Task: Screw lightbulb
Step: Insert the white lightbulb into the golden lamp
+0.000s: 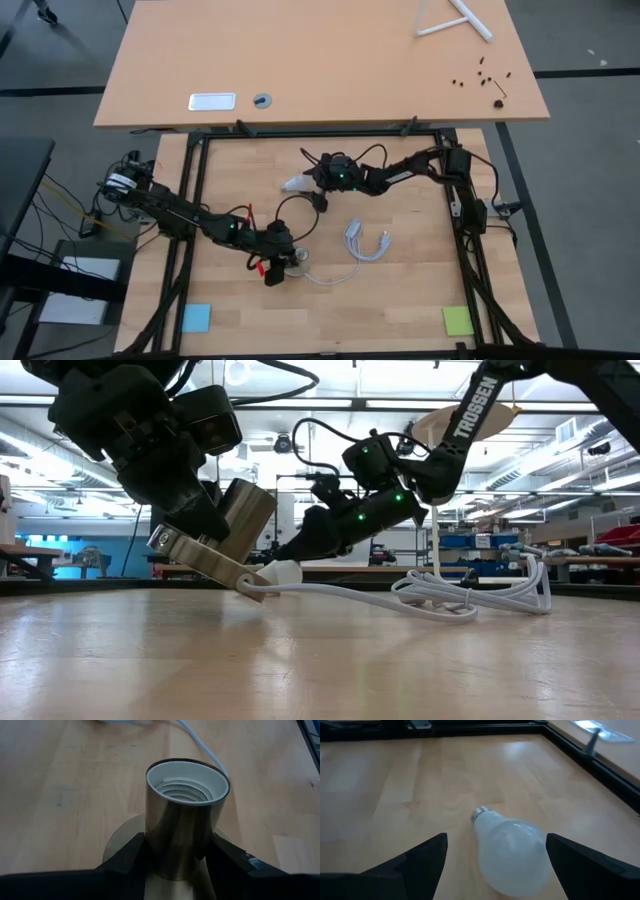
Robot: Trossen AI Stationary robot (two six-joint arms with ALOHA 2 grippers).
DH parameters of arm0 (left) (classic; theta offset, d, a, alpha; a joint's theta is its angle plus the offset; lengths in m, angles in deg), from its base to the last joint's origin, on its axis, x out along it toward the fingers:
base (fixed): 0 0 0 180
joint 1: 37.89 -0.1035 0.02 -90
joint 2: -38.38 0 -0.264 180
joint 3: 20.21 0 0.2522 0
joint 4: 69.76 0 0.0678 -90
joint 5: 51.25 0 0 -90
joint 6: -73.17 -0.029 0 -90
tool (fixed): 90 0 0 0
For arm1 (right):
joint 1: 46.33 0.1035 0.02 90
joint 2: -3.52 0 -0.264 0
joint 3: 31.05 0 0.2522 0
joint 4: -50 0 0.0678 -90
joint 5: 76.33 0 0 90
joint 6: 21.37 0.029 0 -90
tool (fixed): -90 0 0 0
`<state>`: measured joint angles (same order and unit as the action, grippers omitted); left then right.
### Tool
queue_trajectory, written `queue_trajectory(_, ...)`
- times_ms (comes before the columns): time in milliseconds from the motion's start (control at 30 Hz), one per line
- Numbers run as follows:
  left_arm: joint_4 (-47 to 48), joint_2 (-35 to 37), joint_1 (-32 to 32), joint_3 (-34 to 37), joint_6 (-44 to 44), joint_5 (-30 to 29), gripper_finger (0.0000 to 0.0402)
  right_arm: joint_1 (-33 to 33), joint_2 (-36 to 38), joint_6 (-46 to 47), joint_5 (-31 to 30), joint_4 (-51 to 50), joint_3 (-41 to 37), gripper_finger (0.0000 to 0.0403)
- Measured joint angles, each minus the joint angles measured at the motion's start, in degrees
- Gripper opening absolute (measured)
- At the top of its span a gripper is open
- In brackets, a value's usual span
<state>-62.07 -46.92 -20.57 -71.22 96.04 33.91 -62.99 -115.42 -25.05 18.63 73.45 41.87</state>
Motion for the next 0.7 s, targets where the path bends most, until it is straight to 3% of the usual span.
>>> queue_trajectory(367,0.0,0.0,0.0,0.0,-0.1,0.2,0.0162,-0.4,0.0,2.8,-0.8,0.6,0.0,0.0346)
queue_trajectory(533,0.0,0.0,0.0,0.0,-0.1,0.3,0.0162,0.4,0.0,5.1,4.6,-0.7,0.0,0.0346)
queue_trajectory(700,0.0,0.0,0.0,0.0,-0.3,0.4,0.0162,3.0,0.0,1.5,3.1,-0.7,0.0,0.0346)
